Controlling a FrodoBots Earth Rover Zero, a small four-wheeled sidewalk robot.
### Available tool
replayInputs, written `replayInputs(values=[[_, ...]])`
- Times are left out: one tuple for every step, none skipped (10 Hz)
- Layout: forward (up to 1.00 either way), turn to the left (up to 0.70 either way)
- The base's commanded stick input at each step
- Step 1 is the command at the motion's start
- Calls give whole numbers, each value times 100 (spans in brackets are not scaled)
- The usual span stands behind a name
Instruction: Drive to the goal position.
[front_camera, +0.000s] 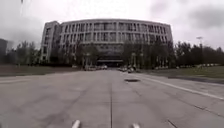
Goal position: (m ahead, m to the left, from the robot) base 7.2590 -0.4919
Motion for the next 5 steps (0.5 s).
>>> replayInputs(values=[[85,0],[85,0],[85,0],[85,0],[85,0]])
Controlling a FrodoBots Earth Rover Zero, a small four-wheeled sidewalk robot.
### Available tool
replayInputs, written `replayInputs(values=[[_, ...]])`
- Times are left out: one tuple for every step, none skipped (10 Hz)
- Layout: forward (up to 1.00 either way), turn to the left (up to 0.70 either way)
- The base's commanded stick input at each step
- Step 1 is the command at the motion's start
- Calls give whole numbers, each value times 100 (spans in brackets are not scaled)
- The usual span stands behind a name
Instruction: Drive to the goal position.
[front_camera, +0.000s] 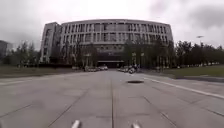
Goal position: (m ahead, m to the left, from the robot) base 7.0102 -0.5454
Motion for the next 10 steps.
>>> replayInputs(values=[[85,0],[85,0],[85,0],[85,0],[85,0],[85,0],[85,0],[85,0],[85,0],[85,0]])
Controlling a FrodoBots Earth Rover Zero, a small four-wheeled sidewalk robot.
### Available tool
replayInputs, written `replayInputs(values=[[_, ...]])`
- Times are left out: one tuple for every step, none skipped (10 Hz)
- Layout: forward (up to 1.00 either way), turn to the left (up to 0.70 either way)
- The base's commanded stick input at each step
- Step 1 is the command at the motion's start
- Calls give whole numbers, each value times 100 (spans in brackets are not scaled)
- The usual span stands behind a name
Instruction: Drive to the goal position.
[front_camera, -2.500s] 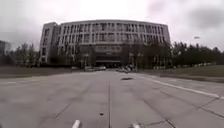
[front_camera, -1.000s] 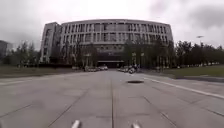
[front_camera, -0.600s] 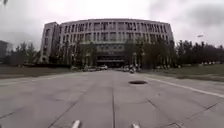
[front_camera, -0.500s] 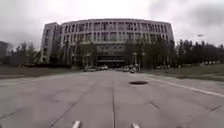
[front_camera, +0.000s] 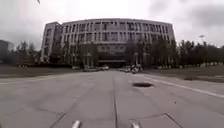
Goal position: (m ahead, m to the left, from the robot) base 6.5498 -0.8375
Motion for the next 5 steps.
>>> replayInputs(values=[[85,0],[85,0],[85,0],[85,0],[85,0]])
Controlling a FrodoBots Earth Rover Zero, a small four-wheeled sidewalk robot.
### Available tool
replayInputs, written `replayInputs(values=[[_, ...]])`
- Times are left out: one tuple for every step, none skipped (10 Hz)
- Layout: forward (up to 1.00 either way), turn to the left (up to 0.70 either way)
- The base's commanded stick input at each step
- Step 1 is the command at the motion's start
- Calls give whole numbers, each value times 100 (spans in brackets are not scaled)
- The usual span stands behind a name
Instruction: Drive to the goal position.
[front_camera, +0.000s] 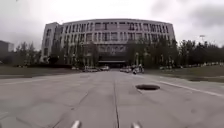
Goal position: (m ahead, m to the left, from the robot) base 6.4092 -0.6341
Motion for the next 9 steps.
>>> replayInputs(values=[[85,0],[85,0],[85,0],[85,0],[85,0],[85,0],[85,0],[85,0],[85,0]])
